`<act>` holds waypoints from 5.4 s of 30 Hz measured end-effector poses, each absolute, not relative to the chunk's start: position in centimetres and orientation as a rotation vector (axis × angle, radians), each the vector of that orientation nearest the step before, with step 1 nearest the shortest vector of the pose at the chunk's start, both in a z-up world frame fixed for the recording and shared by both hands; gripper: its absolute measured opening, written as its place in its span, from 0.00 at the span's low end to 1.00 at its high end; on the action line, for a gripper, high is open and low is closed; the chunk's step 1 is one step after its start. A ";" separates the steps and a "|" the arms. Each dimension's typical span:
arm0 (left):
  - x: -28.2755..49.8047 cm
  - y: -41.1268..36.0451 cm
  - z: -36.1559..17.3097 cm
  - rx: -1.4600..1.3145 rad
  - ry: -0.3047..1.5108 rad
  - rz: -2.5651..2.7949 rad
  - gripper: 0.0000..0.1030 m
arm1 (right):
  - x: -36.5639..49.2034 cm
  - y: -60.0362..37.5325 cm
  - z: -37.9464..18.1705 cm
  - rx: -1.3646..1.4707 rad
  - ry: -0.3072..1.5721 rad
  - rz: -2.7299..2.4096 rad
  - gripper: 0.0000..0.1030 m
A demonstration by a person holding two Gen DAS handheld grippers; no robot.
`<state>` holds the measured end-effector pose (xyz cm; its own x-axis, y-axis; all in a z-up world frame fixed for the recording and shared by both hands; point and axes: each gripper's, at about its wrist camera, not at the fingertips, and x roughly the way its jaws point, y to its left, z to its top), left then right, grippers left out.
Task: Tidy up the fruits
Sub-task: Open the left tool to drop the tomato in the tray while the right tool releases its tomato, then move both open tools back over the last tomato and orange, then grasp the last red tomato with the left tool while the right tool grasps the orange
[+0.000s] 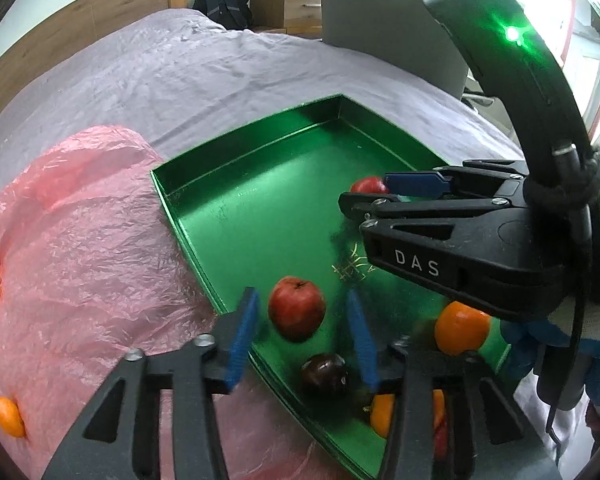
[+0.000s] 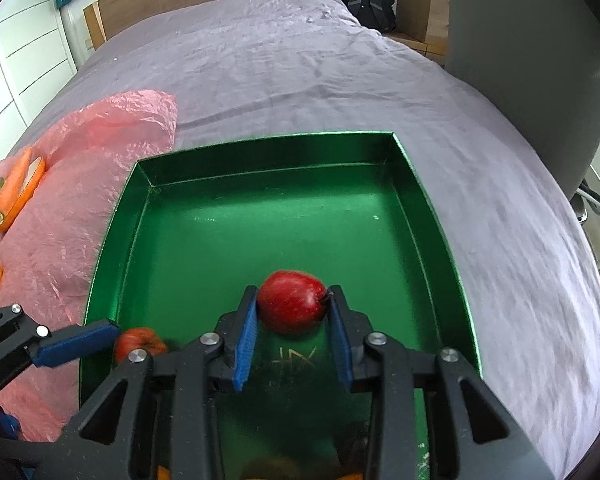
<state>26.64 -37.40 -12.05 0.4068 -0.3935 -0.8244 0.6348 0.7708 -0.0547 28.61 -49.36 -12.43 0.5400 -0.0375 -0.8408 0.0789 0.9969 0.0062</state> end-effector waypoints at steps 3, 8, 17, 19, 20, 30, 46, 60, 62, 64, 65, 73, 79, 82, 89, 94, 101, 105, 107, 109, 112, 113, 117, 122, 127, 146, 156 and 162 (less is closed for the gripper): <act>26.4 -36.8 -11.5 0.269 0.944 -0.664 0.43 | 28.2 -49.4 -11.8 0.048 0.985 -0.078 0.72; 25.4 -34.8 -10.2 0.251 0.915 -0.645 0.43 | 27.3 -48.8 -10.6 0.036 0.966 -0.085 0.74; 23.0 -28.9 -8.5 0.223 0.855 -0.551 0.43 | 24.8 -46.2 -8.7 0.041 0.937 -0.065 0.83; 22.4 -27.6 -8.4 0.220 0.857 -0.536 0.43 | 24.1 -45.5 -8.5 0.044 0.935 -0.058 0.83; 22.1 -27.2 -8.3 0.215 0.858 -0.532 0.43 | 23.6 -45.0 -8.4 0.044 0.935 -0.055 0.83; 19.8 -21.5 -7.9 0.170 0.939 -0.464 0.43 | 19.9 -41.3 -8.0 0.031 0.930 -0.058 1.00; 15.7 -13.1 -7.6 0.108 0.956 -0.353 0.58 | 14.5 -32.9 -8.3 0.038 0.950 0.042 1.00; 13.0 -8.0 -8.0 0.127 0.966 -0.274 0.61 | 10.9 -25.9 -9.1 0.020 0.959 0.147 1.00; 12.7 -7.0 -8.5 0.124 0.974 -0.263 0.61 | 10.5 -24.8 -9.1 0.036 0.957 0.190 1.00; 12.3 -6.0 -8.9 0.121 0.982 -0.241 0.61 | 10.1 -23.8 -9.0 0.038 0.958 0.224 1.00; 12.4 -5.6 -9.2 0.120 0.985 -0.231 0.61 | 9.9 -23.1 -9.1 0.036 0.961 0.244 1.00; 12.1 -1.0 -10.6 0.092 1.006 -0.154 0.60 | 9.9 -18.6 -9.6 -0.035 0.995 0.301 1.00; 12.8 2.4 -11.4 0.050 1.013 -0.106 0.60 | 10.9 -16.8 -9.5 -0.055 0.978 0.318 1.00; 13.4 3.8 -11.7 0.032 1.013 -0.080 0.60 | 11.7 -15.9 -9.7 -0.061 0.975 0.327 1.00; 15.6 6.0 -11.8 0.013 1.003 -0.049 0.60 | 13.9 -13.9 -10.2 -0.072 0.968 0.359 1.00; 17.5 6.8 -12.0 0.012 0.996 -0.033 0.60 | 15.7 -12.8 -10.6 -0.069 0.960 0.374 1.00; 20.8 7.1 -12.3 0.034 0.982 -0.024 0.60 | 18.8 -12.1 -11.1 -0.056 0.947 0.385 1.00; 22.7 7.2 -12.4 0.044 0.969 -0.020 0.60 | 20.5 -11.7 -11.2 -0.044 0.935 0.388 1.00; 23.7 7.4 -12.5 0.047 0.964 -0.015 0.60 | 21.5 -11.5 -11.3 -0.041 0.929 0.386 1.00; 24.7 7.5 -12.6 0.047 0.962 -0.011 0.60 | 22.3 -11.3 -11.4 -0.040 0.923 0.383 1.00; 26.1 7.9 -12.8 0.043 0.957 -0.008 0.60 | 23.6 -11.0 -11.5 -0.029 0.918 0.382 1.00; 26.5 8.0 -12.8 0.041 0.955 -0.007 0.60 | 24.1 -10.9 -11.6 -0.028 0.917 0.379 1.00; 28.1 8.8 -12.9 0.016 0.932 -0.010 0.60 | 25.3 -10.5 -11.9 -0.021 0.916 0.382 1.00; 30.3 10.0 -13.1 -0.027 0.920 -0.051 0.60 | 26.5 -10.1 -12.4 -0.012 0.922 0.383 1.00; 32.1 9.1 -13.5 -0.004 0.925 -0.104 0.60 | 27.7 -10.3 -13.0 0.012 0.934 0.362 1.00; 35.3 7.2 -16.9 0.014 1.006 -0.142 0.47 | 30.4 -10.1 -15.3 0.020 0.993 0.337 1.00; 35.2 7.2 -17.1 0.010 1.012 -0.169 0.32 | 30.5 -9.9 -15.6 0.023 1.003 0.347 0.73; 34.6 7.3 -16.9 0.004 0.999 -0.178 0.28 | 30.4 -10.3 -15.5 0.052 1.000 0.356 0.71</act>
<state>34.57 7.30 -16.89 0.5274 -0.1475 -0.8367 0.1509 0.9854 -0.0785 30.38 -10.34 -15.49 0.4875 0.3166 -0.8137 -0.2693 0.9410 0.2049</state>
